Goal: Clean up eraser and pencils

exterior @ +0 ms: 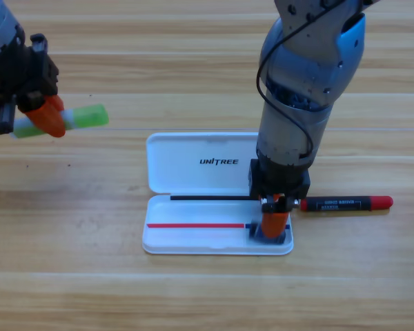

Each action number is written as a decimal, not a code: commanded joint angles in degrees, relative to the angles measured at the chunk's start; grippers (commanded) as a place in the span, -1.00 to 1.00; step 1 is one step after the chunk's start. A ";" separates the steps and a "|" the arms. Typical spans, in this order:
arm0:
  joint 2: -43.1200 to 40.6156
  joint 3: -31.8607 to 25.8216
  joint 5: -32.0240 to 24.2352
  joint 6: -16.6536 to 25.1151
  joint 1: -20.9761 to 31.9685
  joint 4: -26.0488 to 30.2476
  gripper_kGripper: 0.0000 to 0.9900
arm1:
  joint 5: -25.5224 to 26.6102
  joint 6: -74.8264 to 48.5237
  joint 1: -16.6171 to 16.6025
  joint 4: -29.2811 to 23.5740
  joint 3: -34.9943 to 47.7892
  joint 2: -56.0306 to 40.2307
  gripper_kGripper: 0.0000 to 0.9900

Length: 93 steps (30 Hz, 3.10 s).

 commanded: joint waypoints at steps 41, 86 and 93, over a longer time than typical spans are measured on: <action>28.59 -16.34 -6.65 -7.96 -19.49 3.11 -1.00 | -5.10 -14.31 -14.60 -4.28 9.41 2.30 0.64; 31.05 -14.75 -7.44 -9.37 -17.56 3.81 1.00 | -5.45 -15.45 -15.92 -3.76 11.43 -5.08 -1.00; 30.35 -14.67 -7.00 -9.81 -17.56 3.99 1.00 | -5.19 -15.19 -15.48 -2.00 12.93 -9.57 -1.00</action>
